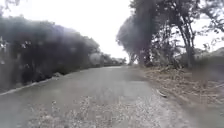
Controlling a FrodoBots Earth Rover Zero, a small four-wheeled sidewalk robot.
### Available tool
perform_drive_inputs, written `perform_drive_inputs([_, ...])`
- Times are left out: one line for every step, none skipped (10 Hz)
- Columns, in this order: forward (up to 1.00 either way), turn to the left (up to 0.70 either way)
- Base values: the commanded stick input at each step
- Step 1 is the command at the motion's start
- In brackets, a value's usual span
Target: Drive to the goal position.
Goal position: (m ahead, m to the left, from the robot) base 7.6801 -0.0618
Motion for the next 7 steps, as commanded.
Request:
perform_drive_inputs([0.85, 0.00])
perform_drive_inputs([0.85, 0.01])
perform_drive_inputs([0.85, 0.03])
perform_drive_inputs([0.85, 0.00])
perform_drive_inputs([0.85, 0.00])
perform_drive_inputs([0.85, 0.00])
perform_drive_inputs([0.85, 0.02])
